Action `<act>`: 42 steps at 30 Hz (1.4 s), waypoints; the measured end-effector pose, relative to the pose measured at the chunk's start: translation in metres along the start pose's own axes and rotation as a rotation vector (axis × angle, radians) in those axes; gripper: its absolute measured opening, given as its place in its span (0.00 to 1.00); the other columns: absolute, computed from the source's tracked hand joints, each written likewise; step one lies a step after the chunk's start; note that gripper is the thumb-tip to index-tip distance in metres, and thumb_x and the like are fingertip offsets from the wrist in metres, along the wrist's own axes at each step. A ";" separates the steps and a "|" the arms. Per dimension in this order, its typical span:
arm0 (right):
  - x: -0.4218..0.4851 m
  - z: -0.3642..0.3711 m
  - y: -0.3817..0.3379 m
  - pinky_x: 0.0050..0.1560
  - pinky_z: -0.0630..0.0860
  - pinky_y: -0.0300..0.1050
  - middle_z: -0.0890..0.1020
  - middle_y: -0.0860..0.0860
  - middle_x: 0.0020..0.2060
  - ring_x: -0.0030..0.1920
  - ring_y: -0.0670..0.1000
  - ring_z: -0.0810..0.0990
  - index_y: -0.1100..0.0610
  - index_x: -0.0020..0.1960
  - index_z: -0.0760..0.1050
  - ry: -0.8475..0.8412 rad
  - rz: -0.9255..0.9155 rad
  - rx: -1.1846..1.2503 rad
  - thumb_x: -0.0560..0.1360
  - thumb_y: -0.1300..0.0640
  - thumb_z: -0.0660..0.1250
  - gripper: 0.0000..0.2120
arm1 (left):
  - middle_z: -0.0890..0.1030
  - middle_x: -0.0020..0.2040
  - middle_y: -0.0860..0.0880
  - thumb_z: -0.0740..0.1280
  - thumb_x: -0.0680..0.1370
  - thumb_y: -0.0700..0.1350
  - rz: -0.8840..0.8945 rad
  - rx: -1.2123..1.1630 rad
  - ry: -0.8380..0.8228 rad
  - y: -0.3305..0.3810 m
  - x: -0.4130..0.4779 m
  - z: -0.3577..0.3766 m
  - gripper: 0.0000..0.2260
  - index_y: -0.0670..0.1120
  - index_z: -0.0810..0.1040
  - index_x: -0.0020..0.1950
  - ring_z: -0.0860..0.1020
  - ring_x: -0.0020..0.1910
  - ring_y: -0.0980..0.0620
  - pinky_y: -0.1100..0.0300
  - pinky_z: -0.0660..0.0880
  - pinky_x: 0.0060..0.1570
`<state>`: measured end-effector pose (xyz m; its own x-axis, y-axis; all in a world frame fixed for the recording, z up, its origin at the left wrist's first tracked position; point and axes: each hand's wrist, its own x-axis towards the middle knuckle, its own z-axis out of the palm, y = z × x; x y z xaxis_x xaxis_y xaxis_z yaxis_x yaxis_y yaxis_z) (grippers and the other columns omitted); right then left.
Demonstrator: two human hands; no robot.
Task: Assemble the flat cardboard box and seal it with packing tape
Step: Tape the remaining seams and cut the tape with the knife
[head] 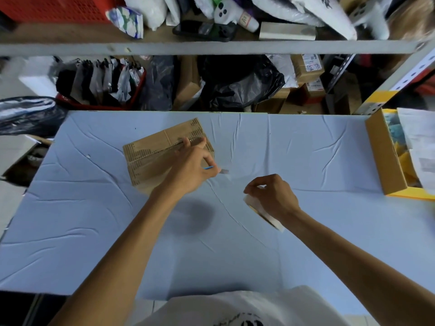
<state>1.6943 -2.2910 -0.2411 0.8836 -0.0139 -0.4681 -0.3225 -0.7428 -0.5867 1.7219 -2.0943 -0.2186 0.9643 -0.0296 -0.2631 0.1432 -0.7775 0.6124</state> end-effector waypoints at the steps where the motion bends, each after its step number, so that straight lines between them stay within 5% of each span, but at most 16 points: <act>1: 0.000 0.000 0.000 0.41 0.69 0.42 0.81 0.42 0.42 0.47 0.49 0.78 0.43 0.37 0.81 0.004 -0.001 -0.002 0.74 0.54 0.63 0.11 | 0.58 0.77 0.47 0.71 0.74 0.44 -0.006 -0.060 0.003 -0.001 0.001 0.001 0.06 0.45 0.80 0.38 0.43 0.77 0.41 0.42 0.42 0.74; 6: -0.002 -0.003 -0.002 0.38 0.67 0.41 0.81 0.42 0.43 0.46 0.49 0.77 0.43 0.37 0.80 0.004 -0.012 -0.003 0.74 0.53 0.64 0.10 | 0.58 0.77 0.46 0.71 0.74 0.43 -0.027 -0.153 -0.026 0.002 -0.002 0.003 0.11 0.50 0.75 0.33 0.41 0.77 0.44 0.45 0.39 0.74; 10: -0.004 -0.004 -0.003 0.37 0.66 0.39 0.80 0.42 0.42 0.47 0.49 0.78 0.43 0.37 0.80 0.012 -0.010 -0.019 0.74 0.55 0.63 0.11 | 0.66 0.74 0.47 0.72 0.73 0.42 -0.003 -0.196 -0.044 -0.001 -0.004 -0.018 0.07 0.44 0.79 0.36 0.54 0.77 0.51 0.56 0.50 0.71; 13: -0.005 -0.005 -0.004 0.37 0.66 0.40 0.80 0.42 0.42 0.48 0.49 0.79 0.43 0.37 0.80 0.020 -0.005 -0.016 0.74 0.55 0.63 0.11 | 0.74 0.52 0.61 0.73 0.72 0.43 0.014 -0.205 -0.019 0.002 0.001 -0.017 0.07 0.40 0.80 0.37 0.69 0.62 0.63 0.67 0.63 0.56; 15: -0.006 -0.004 -0.005 0.35 0.66 0.39 0.81 0.42 0.42 0.49 0.50 0.79 0.43 0.38 0.81 0.016 -0.009 -0.026 0.74 0.54 0.63 0.11 | 0.71 0.47 0.61 0.73 0.72 0.44 0.013 -0.178 0.019 0.003 0.005 -0.005 0.08 0.41 0.80 0.38 0.68 0.60 0.61 0.62 0.66 0.54; 19: -0.010 -0.003 -0.006 0.40 0.67 0.42 0.80 0.45 0.43 0.49 0.52 0.79 0.46 0.44 0.83 0.014 -0.013 -0.038 0.74 0.53 0.64 0.09 | 0.78 0.54 0.40 0.71 0.73 0.43 0.000 -0.020 0.165 0.006 0.010 0.015 0.09 0.42 0.79 0.34 0.67 0.66 0.37 0.45 0.70 0.60; 23: -0.012 -0.005 -0.008 0.42 0.67 0.42 0.80 0.44 0.42 0.50 0.52 0.79 0.46 0.46 0.83 0.025 -0.025 -0.051 0.74 0.52 0.64 0.09 | 0.69 0.69 0.40 0.69 0.75 0.41 0.007 0.199 0.150 0.008 0.007 0.026 0.12 0.40 0.76 0.31 0.57 0.71 0.30 0.37 0.57 0.67; 30: -0.012 -0.001 -0.014 0.43 0.69 0.43 0.83 0.46 0.47 0.51 0.53 0.80 0.46 0.47 0.83 0.027 -0.051 -0.088 0.75 0.51 0.63 0.09 | 0.56 0.77 0.39 0.64 0.73 0.33 -0.037 0.355 0.009 0.007 0.013 0.026 0.06 0.32 0.79 0.45 0.47 0.75 0.32 0.36 0.50 0.71; 34: -0.015 0.005 -0.019 0.43 0.70 0.43 0.83 0.48 0.47 0.51 0.54 0.80 0.46 0.47 0.83 0.018 -0.083 -0.121 0.75 0.52 0.63 0.09 | 0.59 0.76 0.41 0.64 0.72 0.33 -0.086 0.454 -0.023 0.015 0.014 0.029 0.18 0.29 0.72 0.62 0.46 0.75 0.31 0.35 0.50 0.71; 42: -0.015 -0.003 -0.015 0.42 0.68 0.43 0.83 0.45 0.47 0.50 0.52 0.79 0.45 0.46 0.82 0.030 -0.063 -0.096 0.75 0.51 0.63 0.09 | 0.54 0.77 0.43 0.63 0.76 0.34 -0.075 0.605 -0.098 0.019 0.018 0.019 0.11 0.34 0.77 0.58 0.50 0.74 0.31 0.35 0.55 0.70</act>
<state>1.6870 -2.2811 -0.2235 0.9111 0.0157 -0.4120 -0.2339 -0.8033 -0.5478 1.7375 -2.1211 -0.2260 0.9273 0.0039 -0.3742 0.0306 -0.9974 0.0656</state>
